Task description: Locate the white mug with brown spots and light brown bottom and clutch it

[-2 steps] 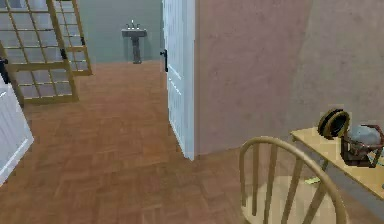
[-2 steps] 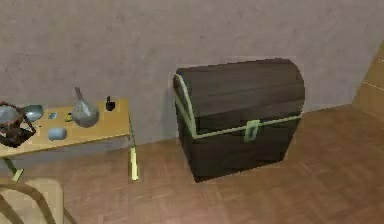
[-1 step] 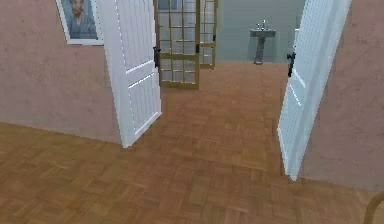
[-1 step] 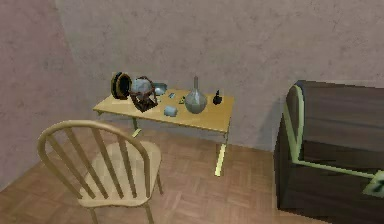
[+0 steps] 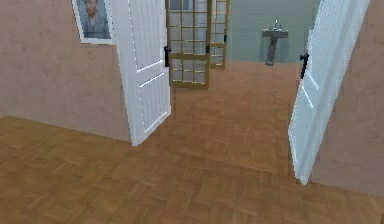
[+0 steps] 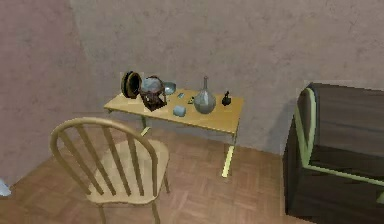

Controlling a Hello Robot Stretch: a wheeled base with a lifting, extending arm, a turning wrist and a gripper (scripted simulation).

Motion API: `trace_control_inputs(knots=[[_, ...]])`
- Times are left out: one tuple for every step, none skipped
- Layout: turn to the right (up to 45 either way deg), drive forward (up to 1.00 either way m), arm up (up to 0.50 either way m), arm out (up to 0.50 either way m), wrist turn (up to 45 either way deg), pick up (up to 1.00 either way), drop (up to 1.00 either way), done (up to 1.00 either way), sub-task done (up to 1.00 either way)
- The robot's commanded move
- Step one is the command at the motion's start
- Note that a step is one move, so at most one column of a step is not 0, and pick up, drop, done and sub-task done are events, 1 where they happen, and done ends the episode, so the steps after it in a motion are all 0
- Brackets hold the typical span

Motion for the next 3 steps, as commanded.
trace_control_inputs(knots=[[45.0,0.0,0.0,0.0,0.0,0.0,0.0,0.0,0.0],[45.0,0.0,0.0,0.0,0.0,0.0,0.0,0.0,0.0],[12.0,0.0,0.0,0.0,0.0,0.0,0.0,0.0,0.0]])
